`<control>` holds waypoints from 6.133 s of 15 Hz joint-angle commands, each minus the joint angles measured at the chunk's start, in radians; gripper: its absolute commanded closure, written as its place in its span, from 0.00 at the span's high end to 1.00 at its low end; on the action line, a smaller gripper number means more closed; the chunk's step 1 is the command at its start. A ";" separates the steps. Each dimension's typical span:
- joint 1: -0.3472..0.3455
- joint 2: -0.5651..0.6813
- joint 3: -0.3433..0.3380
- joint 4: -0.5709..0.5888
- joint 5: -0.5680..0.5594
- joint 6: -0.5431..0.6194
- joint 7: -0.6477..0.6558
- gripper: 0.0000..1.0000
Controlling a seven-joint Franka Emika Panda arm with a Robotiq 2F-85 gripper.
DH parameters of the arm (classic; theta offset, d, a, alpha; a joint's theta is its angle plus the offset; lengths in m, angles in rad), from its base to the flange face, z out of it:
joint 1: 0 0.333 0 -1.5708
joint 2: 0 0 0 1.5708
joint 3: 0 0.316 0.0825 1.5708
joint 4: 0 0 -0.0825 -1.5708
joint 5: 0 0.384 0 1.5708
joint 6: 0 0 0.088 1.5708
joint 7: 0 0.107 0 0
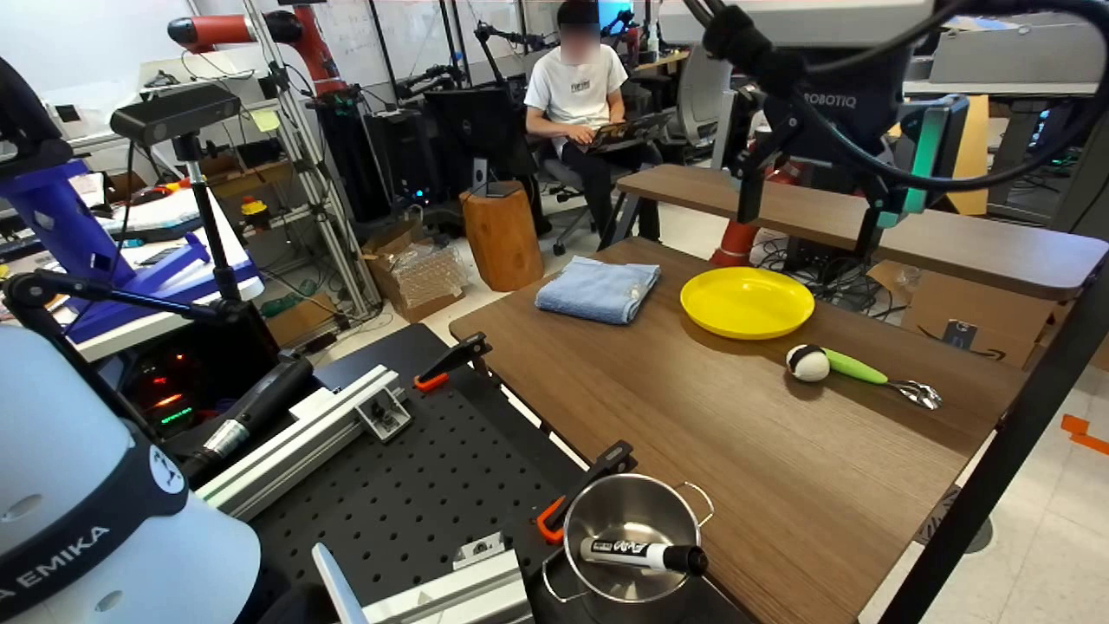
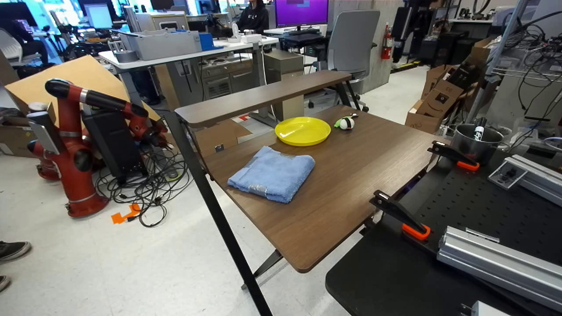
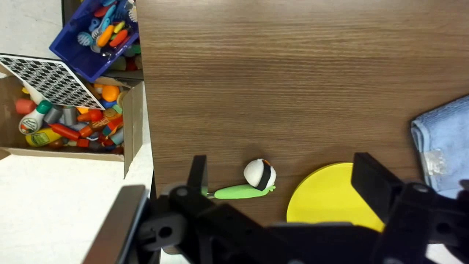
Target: Place the plush toy next to the towel
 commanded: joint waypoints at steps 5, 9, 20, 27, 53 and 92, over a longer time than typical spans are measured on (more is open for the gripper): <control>-0.067 0.286 0.099 0.243 0.125 0.036 0.031 1.00; -0.077 0.419 0.130 0.361 0.100 0.014 0.093 1.00; -0.067 0.653 0.136 0.553 0.051 0.017 0.190 1.00; -0.060 0.742 0.130 0.622 -0.005 0.002 0.229 1.00; -0.052 0.744 0.129 0.619 -0.082 0.049 0.233 0.06; 0.388 0.618 0.123 0.246 -0.415 0.195 0.519 0.79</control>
